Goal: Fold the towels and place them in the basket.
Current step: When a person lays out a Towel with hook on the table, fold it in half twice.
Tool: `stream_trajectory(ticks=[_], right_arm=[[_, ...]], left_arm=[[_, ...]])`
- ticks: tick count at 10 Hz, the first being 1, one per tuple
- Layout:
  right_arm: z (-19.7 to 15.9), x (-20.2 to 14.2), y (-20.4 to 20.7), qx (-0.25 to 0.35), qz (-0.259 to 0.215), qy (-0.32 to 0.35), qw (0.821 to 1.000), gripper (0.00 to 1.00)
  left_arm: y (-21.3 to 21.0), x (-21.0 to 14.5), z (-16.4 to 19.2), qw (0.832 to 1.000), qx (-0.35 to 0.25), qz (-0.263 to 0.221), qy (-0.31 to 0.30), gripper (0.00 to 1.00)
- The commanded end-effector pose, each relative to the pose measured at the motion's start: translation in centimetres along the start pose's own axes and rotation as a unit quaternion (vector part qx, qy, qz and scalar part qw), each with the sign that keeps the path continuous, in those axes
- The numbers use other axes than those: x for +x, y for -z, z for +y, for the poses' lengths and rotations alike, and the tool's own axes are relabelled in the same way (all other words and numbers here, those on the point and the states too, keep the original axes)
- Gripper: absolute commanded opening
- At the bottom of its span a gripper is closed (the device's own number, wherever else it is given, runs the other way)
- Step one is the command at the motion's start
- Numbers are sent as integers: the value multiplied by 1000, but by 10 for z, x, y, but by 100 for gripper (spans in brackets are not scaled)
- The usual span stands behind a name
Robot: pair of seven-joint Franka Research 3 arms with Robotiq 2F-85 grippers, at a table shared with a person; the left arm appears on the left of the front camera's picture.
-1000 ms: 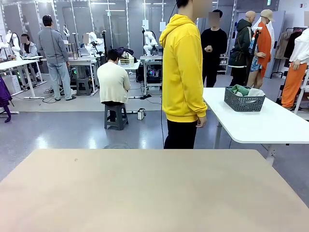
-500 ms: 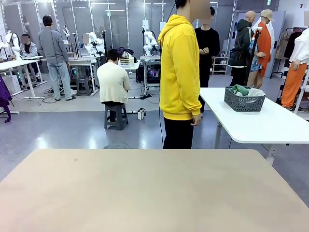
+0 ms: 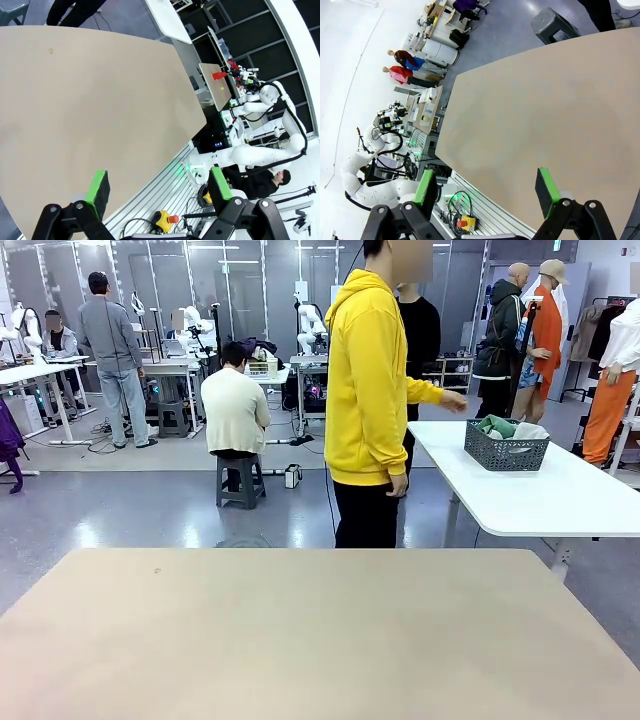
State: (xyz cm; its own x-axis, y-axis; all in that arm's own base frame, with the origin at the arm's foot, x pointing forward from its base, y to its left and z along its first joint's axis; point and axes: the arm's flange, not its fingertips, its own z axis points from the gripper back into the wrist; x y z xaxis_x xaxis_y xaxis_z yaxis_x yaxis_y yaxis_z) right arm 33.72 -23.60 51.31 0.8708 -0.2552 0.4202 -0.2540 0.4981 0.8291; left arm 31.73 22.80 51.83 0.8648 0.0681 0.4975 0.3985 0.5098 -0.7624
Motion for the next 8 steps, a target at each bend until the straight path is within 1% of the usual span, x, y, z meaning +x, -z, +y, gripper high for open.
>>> stream_trajectory(ticks=[1, 8], right_arm=[[1, 0, 0, 6, 0, -1, 1000, 100], [1, 0, 0, 6, 0, -1, 1000, 100]], left_arm=[[-1, -1, -1, 1000, -3, 1, 3, 100], [-1, -1, -1, 1000, -3, 1, 3, 100]])
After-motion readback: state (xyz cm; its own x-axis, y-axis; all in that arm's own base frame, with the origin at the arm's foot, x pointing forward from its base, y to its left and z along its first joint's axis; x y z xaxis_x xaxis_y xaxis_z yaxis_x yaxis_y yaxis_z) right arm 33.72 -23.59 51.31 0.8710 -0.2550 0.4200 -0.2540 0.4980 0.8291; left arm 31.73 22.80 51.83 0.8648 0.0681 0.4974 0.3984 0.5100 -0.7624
